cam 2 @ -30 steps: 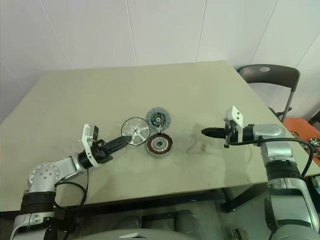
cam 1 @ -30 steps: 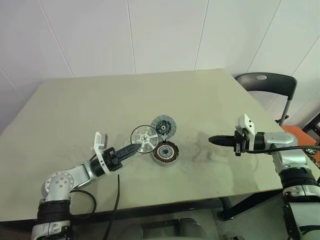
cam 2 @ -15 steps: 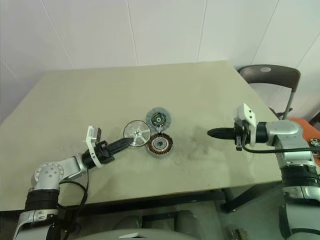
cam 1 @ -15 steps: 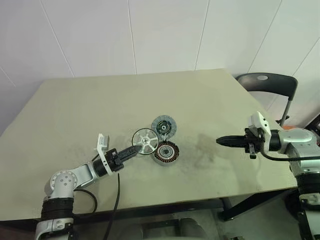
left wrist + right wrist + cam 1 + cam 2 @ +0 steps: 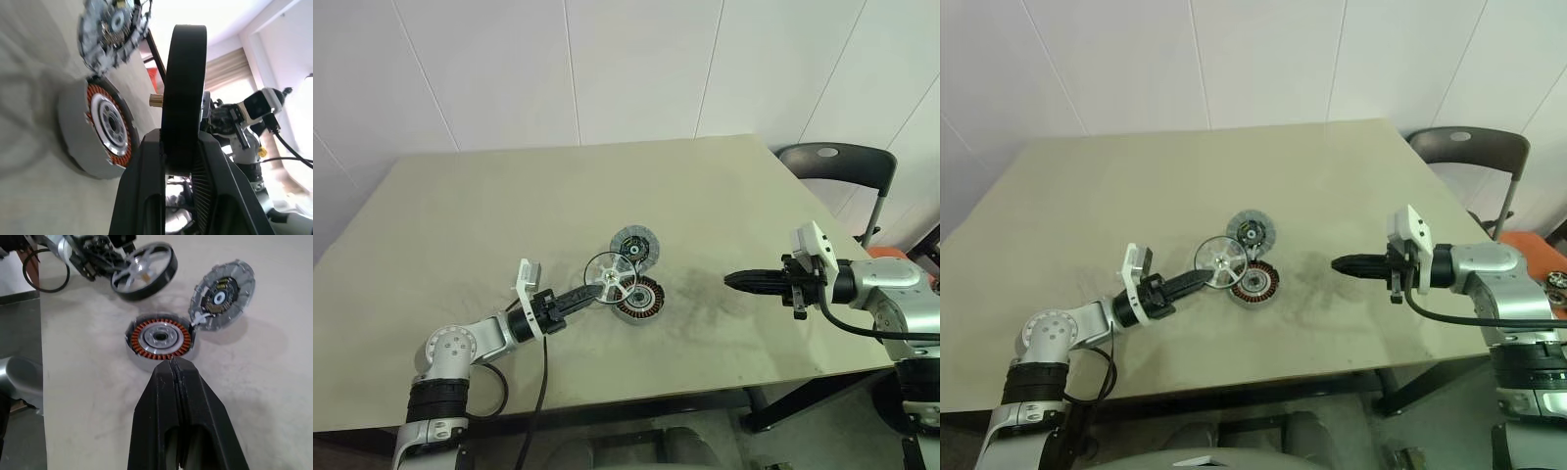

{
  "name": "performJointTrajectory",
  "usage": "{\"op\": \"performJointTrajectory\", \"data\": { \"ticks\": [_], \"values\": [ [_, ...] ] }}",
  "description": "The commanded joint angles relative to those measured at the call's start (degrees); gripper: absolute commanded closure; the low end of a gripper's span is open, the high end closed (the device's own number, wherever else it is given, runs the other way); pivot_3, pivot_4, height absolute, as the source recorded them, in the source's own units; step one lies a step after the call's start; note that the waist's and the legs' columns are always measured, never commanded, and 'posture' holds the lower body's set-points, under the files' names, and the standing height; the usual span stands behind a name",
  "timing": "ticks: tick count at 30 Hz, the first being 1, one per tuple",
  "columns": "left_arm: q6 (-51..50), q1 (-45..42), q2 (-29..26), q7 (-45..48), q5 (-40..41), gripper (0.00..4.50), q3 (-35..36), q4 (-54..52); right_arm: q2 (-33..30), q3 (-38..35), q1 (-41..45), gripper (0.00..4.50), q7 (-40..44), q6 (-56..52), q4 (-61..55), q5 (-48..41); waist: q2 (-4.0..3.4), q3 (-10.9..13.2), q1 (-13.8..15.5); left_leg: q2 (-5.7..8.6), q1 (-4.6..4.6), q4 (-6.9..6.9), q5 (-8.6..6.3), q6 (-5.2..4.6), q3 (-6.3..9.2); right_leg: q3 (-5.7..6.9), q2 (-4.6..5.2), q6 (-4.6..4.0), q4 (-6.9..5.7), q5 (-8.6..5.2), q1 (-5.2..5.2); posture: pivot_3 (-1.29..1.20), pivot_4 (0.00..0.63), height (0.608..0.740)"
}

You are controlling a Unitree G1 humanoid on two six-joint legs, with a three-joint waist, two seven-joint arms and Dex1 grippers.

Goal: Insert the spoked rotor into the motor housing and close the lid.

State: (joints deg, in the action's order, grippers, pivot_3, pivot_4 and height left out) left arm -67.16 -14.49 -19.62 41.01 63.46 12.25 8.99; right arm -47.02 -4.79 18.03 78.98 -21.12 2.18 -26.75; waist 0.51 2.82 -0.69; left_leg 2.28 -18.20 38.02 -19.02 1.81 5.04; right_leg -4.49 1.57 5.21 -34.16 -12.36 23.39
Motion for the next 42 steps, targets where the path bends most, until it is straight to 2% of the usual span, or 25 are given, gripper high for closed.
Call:
{"op": "performJointTrajectory", "data": {
  "ticks": [1,6,13,19,32,42],
  "values": [
    [-1.1,-1.1,0.5,-0.6,-0.3,4.07,-0.3,-1.0,0.8,0.2,1.6,4.50,-1.3,-0.8,-2.5,-1.1,0.00,0.0,0.0,0.00,0.01,0.00,0.00,0.00,0.00,0.00,0.00,0.03,0.00,-0.02,0.00,0.00,0.000,0.740],
    [-1.8,-1.7,2.4,-2.2,0.1,4.07,0.7,-0.1,1.3,0.9,1.5,4.50,-2.3,-1.1,-3.4,-0.8,0.00,0.0,0.0,0.00,0.01,0.00,0.00,0.00,-0.01,0.00,0.00,0.10,0.01,-0.06,-0.01,0.00,0.000,0.740],
    [-4.2,-4.7,7.5,-10.1,1.7,4.07,4.3,2.6,1.5,1.7,0.8,4.50,-3.4,-0.7,-4.2,-0.6,0.02,0.0,0.1,0.01,-0.01,0.01,0.00,0.00,0.01,0.00,0.01,0.12,0.02,-0.05,-0.01,0.00,0.000,0.740],
    [-8.8,-4.9,9.5,-14.2,3.2,4.07,5.0,1.7,0.5,0.8,-0.3,4.50,-3.5,-0.6,-4.8,-0.8,0.02,0.0,0.1,0.03,0.00,0.00,0.00,0.00,0.01,0.01,0.01,0.05,0.01,0.00,-0.01,0.00,0.000,0.740],
    [-11.1,-5.0,9.7,-20.2,1.6,4.07,6.6,0.7,0.2,0.3,-0.7,4.50,-4.5,-0.2,-5.2,-0.6,0.02,0.0,0.1,0.04,0.01,0.00,0.00,0.01,0.02,0.01,0.00,0.04,0.01,0.00,-0.01,0.00,0.000,0.740],
    [-11.7,-5.3,9.7,-21.0,1.5,4.07,5.8,0.9,0.1,0.4,-0.3,4.50,-4.5,0.3,-4.7,-0.5,0.02,0.0,0.1,0.05,0.02,0.00,0.00,0.01,0.01,0.00,0.00,0.03,0.00,0.00,-0.02,0.00,0.000,0.740]
  ]
}}
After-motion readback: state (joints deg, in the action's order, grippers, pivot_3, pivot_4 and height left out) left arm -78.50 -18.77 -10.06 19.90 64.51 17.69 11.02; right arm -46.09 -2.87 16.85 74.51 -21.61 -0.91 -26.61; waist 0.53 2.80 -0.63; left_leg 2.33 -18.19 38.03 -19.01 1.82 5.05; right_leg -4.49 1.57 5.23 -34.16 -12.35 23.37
